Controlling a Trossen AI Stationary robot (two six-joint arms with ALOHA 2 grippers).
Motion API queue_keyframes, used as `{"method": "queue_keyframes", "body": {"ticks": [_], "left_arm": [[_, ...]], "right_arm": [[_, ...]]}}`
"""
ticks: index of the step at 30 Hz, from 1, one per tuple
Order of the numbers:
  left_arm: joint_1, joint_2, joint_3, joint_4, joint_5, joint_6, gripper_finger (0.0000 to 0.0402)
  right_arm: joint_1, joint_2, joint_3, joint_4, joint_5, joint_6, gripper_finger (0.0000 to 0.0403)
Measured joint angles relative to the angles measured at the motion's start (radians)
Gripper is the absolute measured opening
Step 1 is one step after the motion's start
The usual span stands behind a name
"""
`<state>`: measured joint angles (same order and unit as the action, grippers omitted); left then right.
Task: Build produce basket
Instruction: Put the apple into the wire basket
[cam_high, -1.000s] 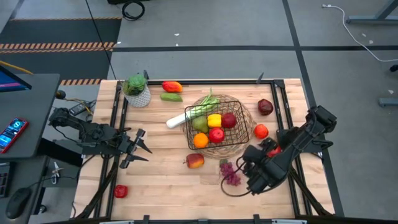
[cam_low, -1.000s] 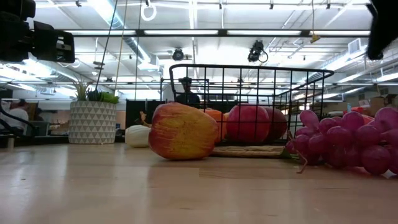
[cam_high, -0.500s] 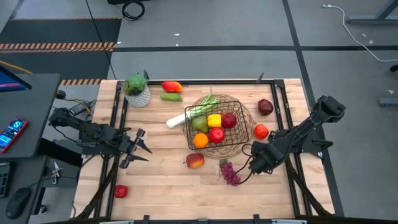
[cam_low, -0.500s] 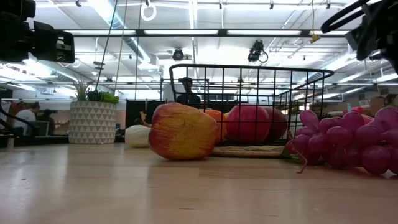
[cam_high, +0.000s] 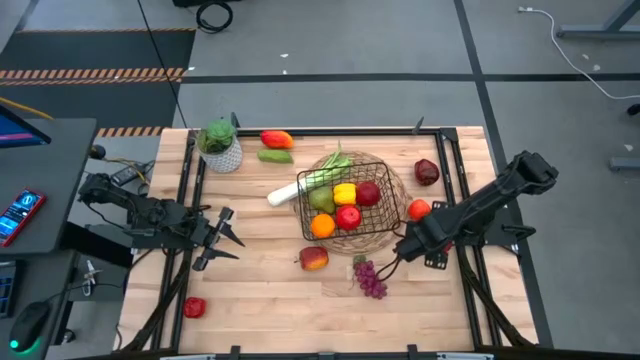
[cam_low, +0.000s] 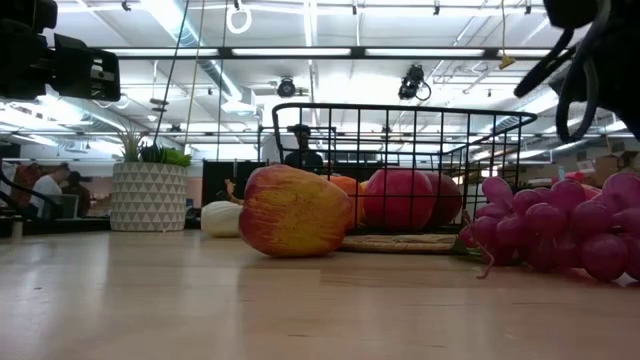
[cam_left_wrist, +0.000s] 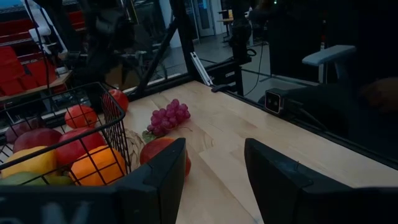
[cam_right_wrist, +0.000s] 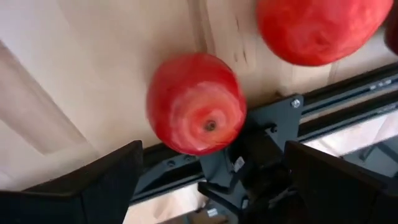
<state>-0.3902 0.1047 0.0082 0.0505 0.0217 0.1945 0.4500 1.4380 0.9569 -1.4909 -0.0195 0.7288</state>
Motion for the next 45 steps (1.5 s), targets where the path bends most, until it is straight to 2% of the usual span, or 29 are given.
{"method": "queue_keyframes", "body": {"ticks": [14, 21, 26, 31, 37, 42, 45], "left_arm": [[0.0, 0.0, 0.0, 0.0, 0.0, 0.0, 0.0172], [0.0, 0.0, 0.0, 0.0, 0.0, 0.0, 0.0172], [0.0, 0.0, 0.0, 0.0, 0.0, 0.0, 0.0172], [0.0, 0.0, 0.0, 0.0, 0.0, 0.0, 0.0172], [0.0, 0.0, 0.0, 0.0, 0.0, 0.0, 0.0172], [0.0, 0.0, 0.0, 0.0, 0.0, 0.0, 0.0172], [0.0, 0.0, 0.0, 0.0, 0.0, 0.0, 0.0172]], "right_arm": [[-0.024, -0.015, -0.14, 0.113, -0.002, -0.036, 0.0397], [-0.02, -0.025, -0.139, 0.111, 0.002, -0.048, 0.0394], [-0.02, 0.016, -0.135, 0.116, -0.004, -0.046, 0.0394], [-0.02, 0.075, -0.105, 0.215, -0.077, -0.076, 0.0393], [-0.001, 0.126, -0.028, 0.287, -0.079, -0.071, 0.0393], [0.035, 0.15, 0.039, 0.432, -0.081, -0.07, 0.0393], [0.041, 0.145, 0.101, 0.415, -0.069, -0.068, 0.0393]]}}
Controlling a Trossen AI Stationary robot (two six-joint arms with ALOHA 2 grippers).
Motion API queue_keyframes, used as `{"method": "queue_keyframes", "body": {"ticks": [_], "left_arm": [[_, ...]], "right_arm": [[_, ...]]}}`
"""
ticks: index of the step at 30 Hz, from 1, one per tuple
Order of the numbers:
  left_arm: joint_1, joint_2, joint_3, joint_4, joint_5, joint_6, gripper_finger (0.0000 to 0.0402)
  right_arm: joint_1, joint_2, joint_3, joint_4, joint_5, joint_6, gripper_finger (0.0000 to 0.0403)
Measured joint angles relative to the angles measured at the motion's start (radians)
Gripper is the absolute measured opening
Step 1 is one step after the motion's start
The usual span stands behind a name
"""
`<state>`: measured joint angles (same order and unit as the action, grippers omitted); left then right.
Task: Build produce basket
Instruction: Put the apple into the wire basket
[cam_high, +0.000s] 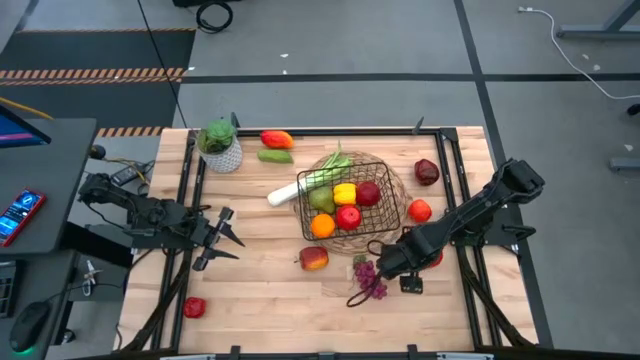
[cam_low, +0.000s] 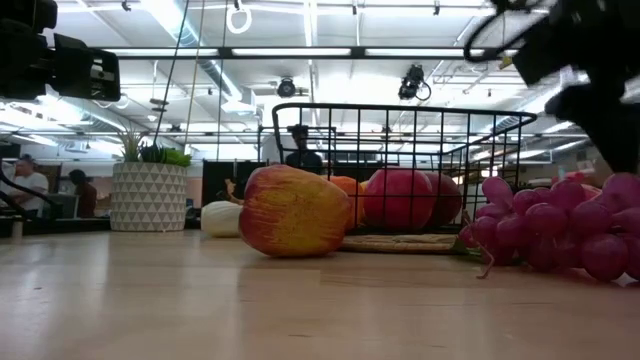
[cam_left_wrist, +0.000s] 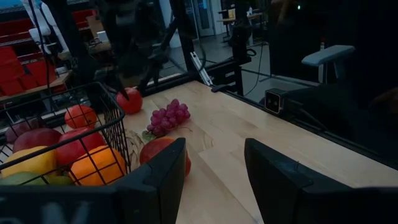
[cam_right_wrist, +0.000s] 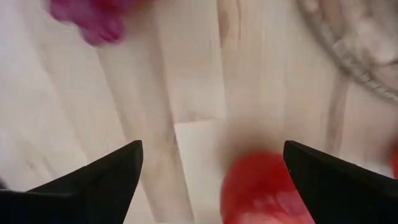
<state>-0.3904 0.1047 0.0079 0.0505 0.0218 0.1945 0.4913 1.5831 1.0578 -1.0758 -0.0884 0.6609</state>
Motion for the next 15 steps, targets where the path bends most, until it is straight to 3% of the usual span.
{"method": "queue_keyframes", "body": {"ticks": [5, 8, 15], "left_arm": [[0.0, 0.0, 0.0, 0.0, 0.0, 0.0, 0.0172], [0.0, 0.0, 0.0, 0.0, 0.0, 0.0, 0.0172], [0.0, 0.0, 0.0, 0.0, 0.0, 0.0, 0.0172]], "right_arm": [[0.021, -0.023, 0.069, -0.209, 0.148, 0.088, 0.0393], [0.025, -0.031, 0.043, -0.267, 0.126, 0.173, 0.0393], [0.071, -0.121, -0.107, -0.16, 0.063, 0.291, 0.0393]]}}
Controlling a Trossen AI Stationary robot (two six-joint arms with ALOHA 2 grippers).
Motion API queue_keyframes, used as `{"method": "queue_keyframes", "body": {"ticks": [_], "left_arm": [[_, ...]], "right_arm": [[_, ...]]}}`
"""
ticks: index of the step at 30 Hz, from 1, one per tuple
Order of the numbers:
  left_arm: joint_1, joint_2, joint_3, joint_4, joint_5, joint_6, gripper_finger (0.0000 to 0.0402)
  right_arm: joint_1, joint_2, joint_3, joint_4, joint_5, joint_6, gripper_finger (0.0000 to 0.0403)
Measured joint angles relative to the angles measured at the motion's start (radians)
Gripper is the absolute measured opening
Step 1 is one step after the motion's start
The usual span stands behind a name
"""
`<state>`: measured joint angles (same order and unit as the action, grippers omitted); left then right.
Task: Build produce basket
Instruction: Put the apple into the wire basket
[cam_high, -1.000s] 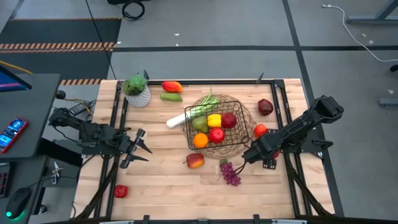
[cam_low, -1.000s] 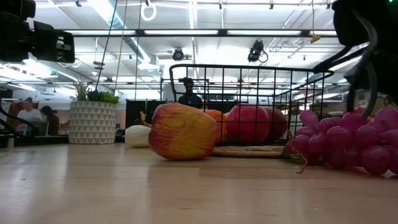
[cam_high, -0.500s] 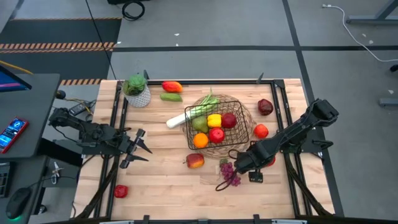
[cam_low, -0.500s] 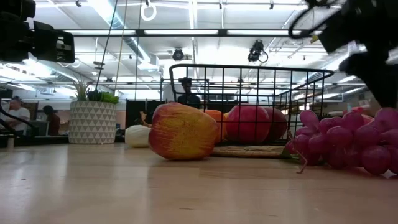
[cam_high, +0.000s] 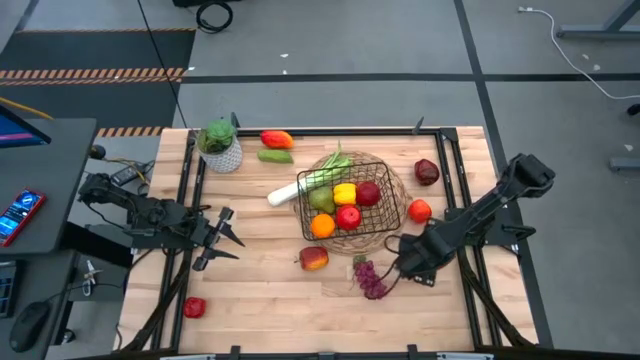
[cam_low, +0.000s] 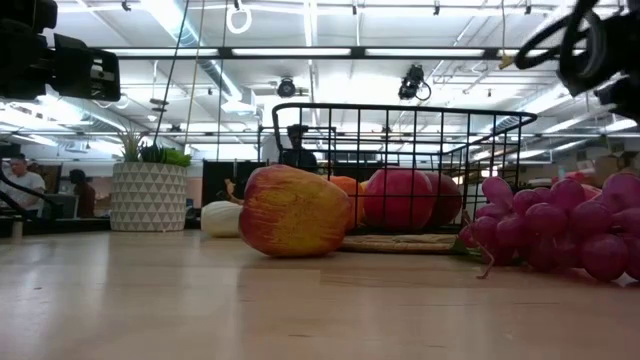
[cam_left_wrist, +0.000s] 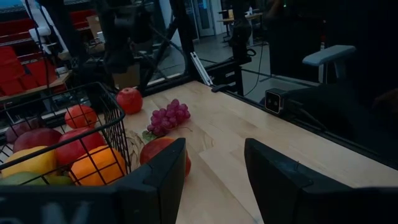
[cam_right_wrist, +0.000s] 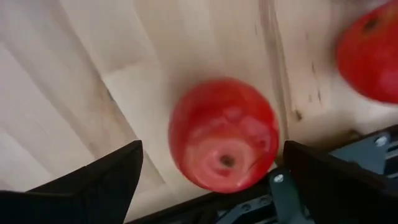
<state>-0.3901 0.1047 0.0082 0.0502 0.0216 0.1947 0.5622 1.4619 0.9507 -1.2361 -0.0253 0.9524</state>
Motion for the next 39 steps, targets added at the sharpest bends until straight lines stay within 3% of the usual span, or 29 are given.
{"method": "queue_keyframes", "body": {"ticks": [7, 16, 30, 39], "left_arm": [[0.0, 0.0, 0.0, 0.0, 0.0, 0.0, 0.0172], [0.0, 0.0, 0.0, 0.0, 0.0, 0.0, 0.0172], [0.0, 0.0, 0.0, 0.0, 0.0, 0.0, 0.0172], [0.0, 0.0, 0.0, 0.0, 0.0, 0.0, 0.0172]], "right_arm": [[0.025, -0.166, -0.14, 0.107, 0.003, 0.181, 0.0393], [0.053, -0.138, -0.244, 0.212, 0.003, 0.221, 0.0394], [0.048, -0.115, -0.239, 0.236, -0.013, 0.185, 0.0393], [0.045, -0.112, -0.2, 0.291, -0.016, 0.124, 0.0368]]}}
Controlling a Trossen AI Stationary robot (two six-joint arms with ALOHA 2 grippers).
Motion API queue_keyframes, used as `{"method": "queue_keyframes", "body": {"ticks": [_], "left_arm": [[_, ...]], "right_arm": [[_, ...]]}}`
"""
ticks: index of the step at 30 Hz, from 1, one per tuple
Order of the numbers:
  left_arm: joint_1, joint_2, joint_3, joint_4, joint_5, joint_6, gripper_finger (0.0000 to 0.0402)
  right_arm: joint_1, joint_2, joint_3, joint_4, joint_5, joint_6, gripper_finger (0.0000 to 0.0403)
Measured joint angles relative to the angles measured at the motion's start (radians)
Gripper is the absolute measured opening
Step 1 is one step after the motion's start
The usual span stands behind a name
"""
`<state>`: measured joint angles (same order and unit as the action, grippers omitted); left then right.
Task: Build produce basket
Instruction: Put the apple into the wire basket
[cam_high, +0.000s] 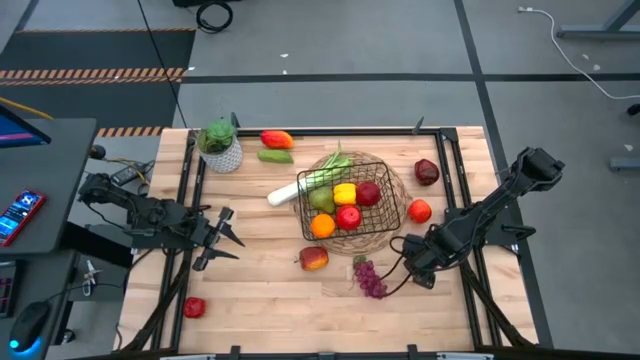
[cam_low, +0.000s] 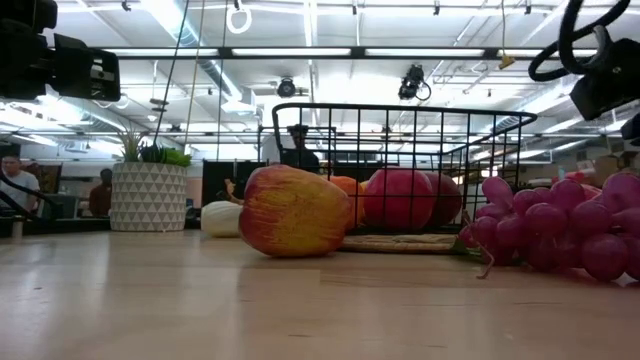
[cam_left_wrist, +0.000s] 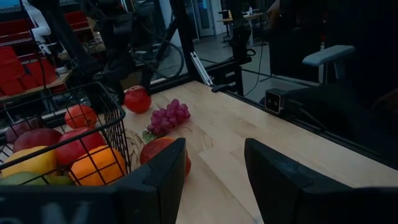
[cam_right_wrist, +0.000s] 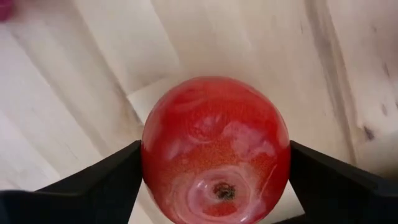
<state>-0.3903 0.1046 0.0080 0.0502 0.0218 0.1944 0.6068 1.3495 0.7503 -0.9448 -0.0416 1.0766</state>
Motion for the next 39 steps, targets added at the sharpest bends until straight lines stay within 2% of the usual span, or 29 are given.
{"method": "queue_keyframes", "body": {"ticks": [8, 16, 28, 34, 39], "left_arm": [[0.0, 0.0, 0.0, 0.0, 0.0, 0.0, 0.0172], [0.0, 0.0, 0.0, 0.0, 0.0, 0.0, 0.0172], [0.0, 0.0, 0.0, 0.0, 0.0, 0.0, 0.0172], [0.0, 0.0, 0.0, 0.0, 0.0, 0.0, 0.0172], [0.0, 0.0, 0.0, 0.0, 0.0, 0.0, 0.0172]], "right_arm": [[-0.045, -0.057, 0.001, 0.137, -0.014, -0.041, 0.0368], [-0.121, -0.206, 0.002, 0.303, 0.011, -0.129, 0.0368], [-0.194, -0.437, 0.003, 0.662, 0.093, -0.326, 0.0369], [-0.205, -0.472, 0.003, 0.911, 0.101, -0.473, 0.0369], [-0.205, -0.474, 0.003, 1.001, 0.08, -0.532, 0.0369]]}}
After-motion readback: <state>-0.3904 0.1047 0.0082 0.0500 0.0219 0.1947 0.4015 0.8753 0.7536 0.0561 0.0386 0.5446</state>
